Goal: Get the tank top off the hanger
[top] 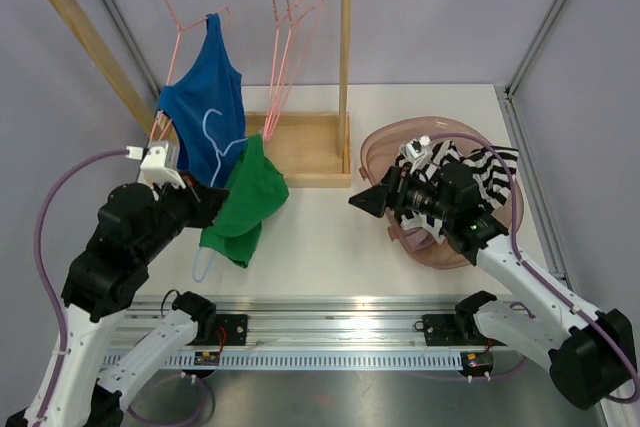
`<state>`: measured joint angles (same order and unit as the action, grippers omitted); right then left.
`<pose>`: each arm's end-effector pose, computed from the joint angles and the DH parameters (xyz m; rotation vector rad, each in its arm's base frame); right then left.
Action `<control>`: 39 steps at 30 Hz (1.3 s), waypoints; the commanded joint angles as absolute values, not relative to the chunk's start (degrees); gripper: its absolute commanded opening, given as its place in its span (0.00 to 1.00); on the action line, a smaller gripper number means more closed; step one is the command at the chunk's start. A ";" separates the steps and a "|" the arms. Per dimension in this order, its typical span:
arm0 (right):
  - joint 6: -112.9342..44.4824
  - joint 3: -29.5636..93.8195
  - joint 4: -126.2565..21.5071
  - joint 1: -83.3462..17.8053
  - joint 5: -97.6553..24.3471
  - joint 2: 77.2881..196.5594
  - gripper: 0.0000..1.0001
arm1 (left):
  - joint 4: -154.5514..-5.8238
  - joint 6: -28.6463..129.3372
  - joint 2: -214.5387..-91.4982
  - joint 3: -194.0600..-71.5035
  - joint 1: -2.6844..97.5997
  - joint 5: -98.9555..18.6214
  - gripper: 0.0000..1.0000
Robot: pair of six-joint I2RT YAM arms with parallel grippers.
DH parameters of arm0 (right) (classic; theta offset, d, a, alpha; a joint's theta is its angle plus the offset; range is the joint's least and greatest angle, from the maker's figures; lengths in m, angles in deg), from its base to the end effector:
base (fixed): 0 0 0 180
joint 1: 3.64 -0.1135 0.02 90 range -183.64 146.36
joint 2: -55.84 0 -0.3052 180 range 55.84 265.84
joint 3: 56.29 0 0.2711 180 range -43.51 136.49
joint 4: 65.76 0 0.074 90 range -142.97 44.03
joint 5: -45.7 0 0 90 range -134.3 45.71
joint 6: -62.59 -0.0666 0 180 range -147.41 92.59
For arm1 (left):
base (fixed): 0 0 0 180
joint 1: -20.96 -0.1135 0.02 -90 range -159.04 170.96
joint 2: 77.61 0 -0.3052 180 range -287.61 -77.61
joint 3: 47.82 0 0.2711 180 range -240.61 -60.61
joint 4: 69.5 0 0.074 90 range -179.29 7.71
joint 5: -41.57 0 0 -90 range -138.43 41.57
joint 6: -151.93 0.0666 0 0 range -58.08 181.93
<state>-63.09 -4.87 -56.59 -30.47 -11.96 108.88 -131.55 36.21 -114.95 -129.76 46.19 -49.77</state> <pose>0.1940 0.1381 0.3253 -0.3017 1.8904 1.2606 0.0952 -0.0431 0.4468 -0.0247 1.9177 -0.5851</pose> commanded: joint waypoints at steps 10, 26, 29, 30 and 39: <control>-61.78 -3.34 -75.02 -52.40 -36.63 121.05 0.95 | -117.11 25.99 -105.30 -109.23 46.45 -20.32 0.00; -55.54 7.38 -67.82 -56.38 -53.17 132.39 0.51 | -108.83 23.25 -106.53 -105.17 46.62 -11.95 0.00; -55.28 7.30 -67.30 -56.29 -54.40 132.31 0.18 | -111.63 25.26 -106.97 -106.66 46.62 -14.14 0.00; -55.27 6.95 -67.12 -56.38 -54.84 132.22 0.10 | -112.08 25.80 -106.88 -107.02 46.62 -14.32 0.00; -53.25 10.27 -54.67 -54.28 -69.86 130.90 0.00 | -118.14 30.72 -107.49 -109.65 46.71 -13.45 0.00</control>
<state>-54.98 5.95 -61.11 -55.89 -59.21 132.31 -116.81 27.51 -107.26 -105.74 46.26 -16.05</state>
